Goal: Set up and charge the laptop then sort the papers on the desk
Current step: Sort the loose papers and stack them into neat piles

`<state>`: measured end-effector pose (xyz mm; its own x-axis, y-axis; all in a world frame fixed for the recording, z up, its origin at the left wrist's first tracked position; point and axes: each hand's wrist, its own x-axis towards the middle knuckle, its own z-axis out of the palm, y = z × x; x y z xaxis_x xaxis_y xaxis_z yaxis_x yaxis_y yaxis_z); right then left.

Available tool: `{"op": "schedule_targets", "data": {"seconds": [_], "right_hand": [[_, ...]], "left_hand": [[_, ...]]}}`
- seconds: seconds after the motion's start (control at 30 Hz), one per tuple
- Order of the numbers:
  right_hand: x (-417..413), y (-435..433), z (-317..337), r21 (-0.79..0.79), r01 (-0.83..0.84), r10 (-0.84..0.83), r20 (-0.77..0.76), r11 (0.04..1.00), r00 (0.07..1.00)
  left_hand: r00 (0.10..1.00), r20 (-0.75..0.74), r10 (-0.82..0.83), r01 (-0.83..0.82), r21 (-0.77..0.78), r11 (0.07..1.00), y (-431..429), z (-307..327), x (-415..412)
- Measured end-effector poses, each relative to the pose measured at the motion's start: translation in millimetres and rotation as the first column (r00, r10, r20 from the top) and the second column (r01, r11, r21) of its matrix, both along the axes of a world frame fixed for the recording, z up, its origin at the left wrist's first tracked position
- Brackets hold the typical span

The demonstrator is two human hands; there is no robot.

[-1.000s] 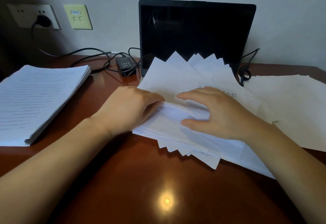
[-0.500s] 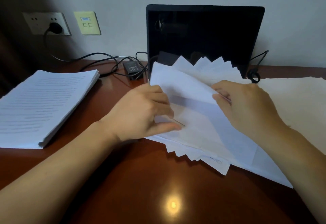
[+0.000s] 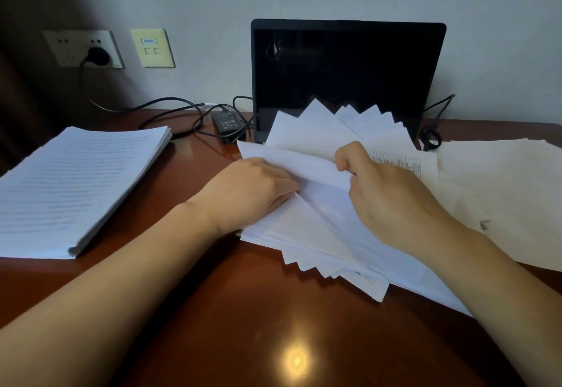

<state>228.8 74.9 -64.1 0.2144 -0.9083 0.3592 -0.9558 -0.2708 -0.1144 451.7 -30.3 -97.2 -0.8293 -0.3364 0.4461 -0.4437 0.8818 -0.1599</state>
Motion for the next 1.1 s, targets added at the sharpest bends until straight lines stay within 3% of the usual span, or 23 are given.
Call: {"op": "schedule_targets", "data": {"seconds": [0.2, 0.3, 0.5, 0.67, 0.8, 0.9, 1.1], "right_hand": [[2.2, 0.8, -4.1, -0.115, -0.107, 0.098, -0.075, 0.988, 0.992], [4.9, 3.6, -1.3, -0.061, -0.024, 0.024, -0.007, 0.998, 1.000], [1.7, 3.2, -1.3, -0.118, 0.118, -0.133, -0.131, 0.986, 0.982], [-5.4, 4.5, 3.6, -0.005, 0.248, -0.244, -0.204, 0.969, 0.948], [-7.0, -1.6, -7.6, 0.253, 0.135, -0.048, -0.319, 0.958, 0.946], [-4.4, -4.3, -13.2, 0.427, 0.079, 0.009, -0.202, 0.901, 0.979], [-10.9, -8.4, -13.8, 0.078, 0.025, -0.019, -0.082, 0.997, 0.996]], "left_hand": [[0.984, -0.157, 0.084, -0.090, -0.032, 0.995, 4.1, 9.3, -2.5], [0.968, -0.219, 0.122, -0.140, -0.068, 0.988, 9.7, 18.1, 0.6], [0.962, -0.245, 0.120, -0.146, -0.091, 0.985, 23.9, 25.3, 1.3], [0.987, -0.160, -0.028, 0.022, -0.036, 0.999, 35.4, 30.5, 10.4], [0.997, -0.018, -0.071, 0.074, 0.180, 0.981, 41.4, 27.9, 10.1], [0.997, 0.020, -0.078, 0.070, 0.277, 0.958, 38.5, 23.7, 8.4], [0.997, 0.014, -0.080, 0.069, 0.364, 0.929, 40.3, 22.2, 9.5]]}}
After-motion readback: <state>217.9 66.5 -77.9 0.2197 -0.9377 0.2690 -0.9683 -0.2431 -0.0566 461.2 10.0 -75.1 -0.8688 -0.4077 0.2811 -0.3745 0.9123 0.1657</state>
